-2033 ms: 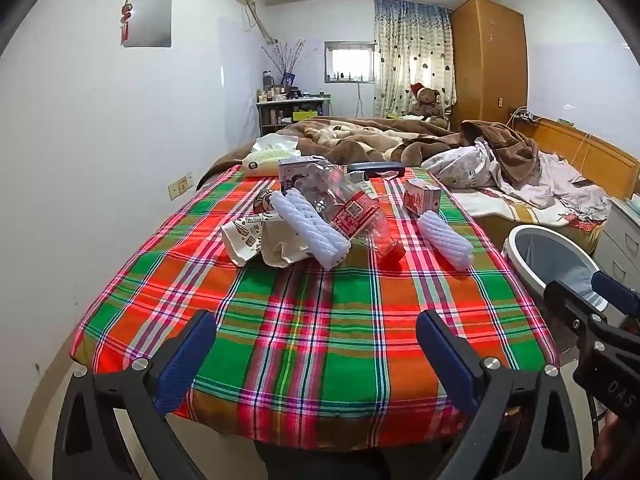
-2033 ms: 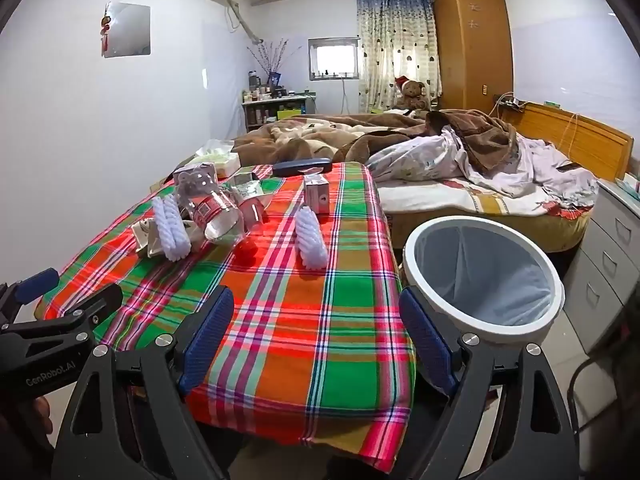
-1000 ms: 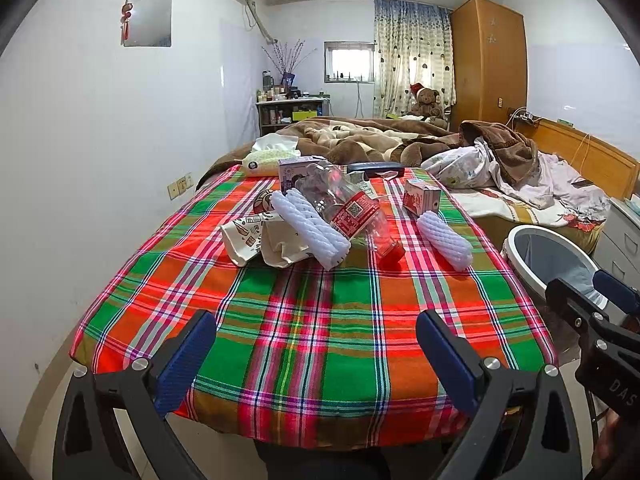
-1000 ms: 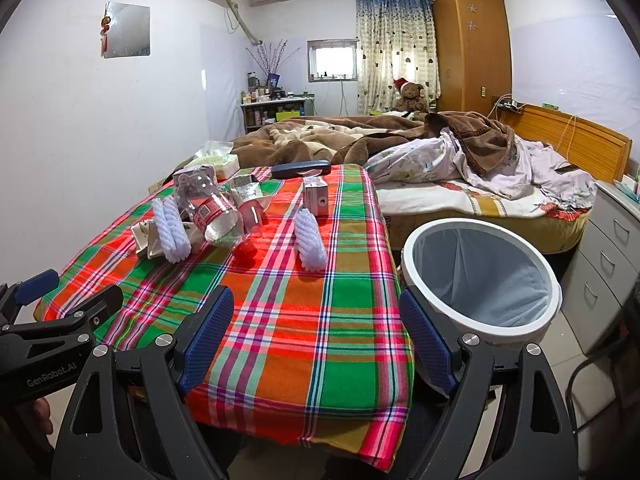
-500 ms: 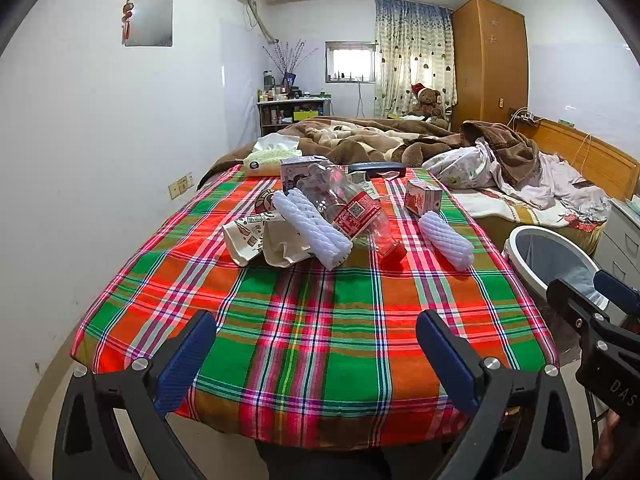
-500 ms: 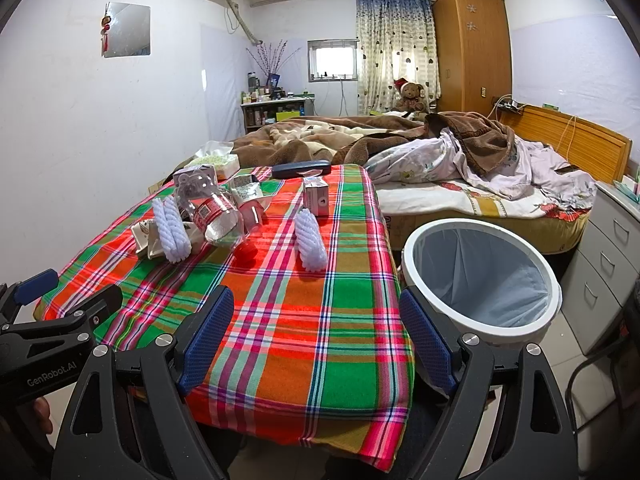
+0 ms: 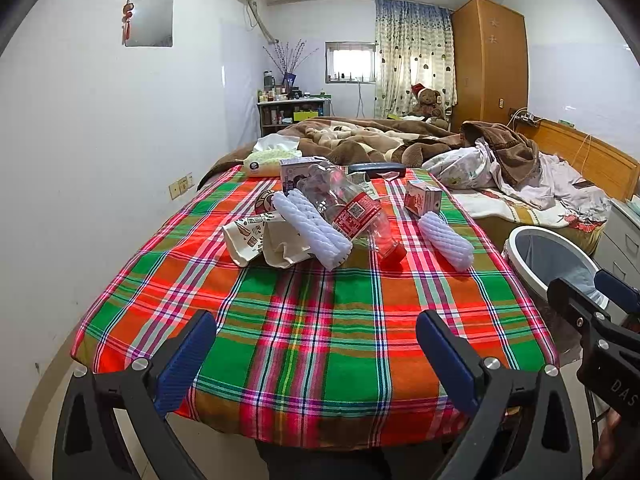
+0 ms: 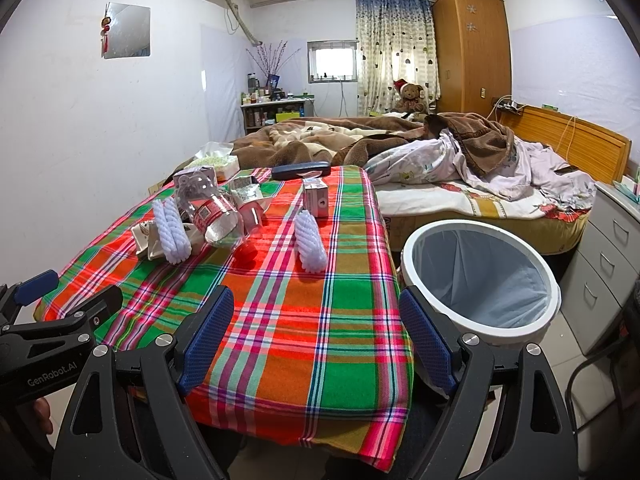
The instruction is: Collect trash
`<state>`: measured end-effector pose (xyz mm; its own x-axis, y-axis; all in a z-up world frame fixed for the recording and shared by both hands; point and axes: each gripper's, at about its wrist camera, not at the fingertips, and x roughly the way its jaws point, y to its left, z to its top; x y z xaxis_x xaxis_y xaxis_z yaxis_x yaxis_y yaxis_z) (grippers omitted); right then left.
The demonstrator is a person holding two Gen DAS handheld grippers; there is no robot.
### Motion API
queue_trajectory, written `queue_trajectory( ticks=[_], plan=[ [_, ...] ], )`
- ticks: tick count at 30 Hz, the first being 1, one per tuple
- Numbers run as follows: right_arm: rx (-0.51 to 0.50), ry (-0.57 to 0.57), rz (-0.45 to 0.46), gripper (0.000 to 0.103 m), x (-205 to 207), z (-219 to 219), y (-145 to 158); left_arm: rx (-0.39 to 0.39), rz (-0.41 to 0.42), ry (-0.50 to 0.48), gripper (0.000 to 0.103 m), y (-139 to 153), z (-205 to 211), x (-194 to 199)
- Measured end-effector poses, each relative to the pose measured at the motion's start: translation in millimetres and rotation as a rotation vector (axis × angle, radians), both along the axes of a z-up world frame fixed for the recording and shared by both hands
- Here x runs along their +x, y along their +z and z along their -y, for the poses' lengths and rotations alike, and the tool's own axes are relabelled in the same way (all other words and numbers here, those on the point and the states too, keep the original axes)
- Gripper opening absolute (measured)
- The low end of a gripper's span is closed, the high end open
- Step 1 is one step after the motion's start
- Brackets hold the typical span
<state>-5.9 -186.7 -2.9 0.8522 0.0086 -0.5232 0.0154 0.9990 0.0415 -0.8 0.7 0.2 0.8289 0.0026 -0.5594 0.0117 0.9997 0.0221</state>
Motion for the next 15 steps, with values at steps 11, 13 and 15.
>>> queue_trajectory(
  ticks=[11, 13, 15],
  plan=[
    [0.000, 0.000, -0.001, 0.086, -0.1, -0.5, -0.5, -0.002, -0.001, 0.002, 0.102, 0.8, -0.9, -0.7],
    [-0.001, 0.000, -0.002, 0.086, 0.3, -0.9, -0.3, 0.000, -0.002, 0.002, 0.102, 0.6, -0.6, -0.4],
    [0.002, 0.000, -0.005, 0.086, 0.7, -1.0, -0.6, 0.002, -0.003, 0.004, 0.102, 0.7, -1.6, 0.3]
  ],
)
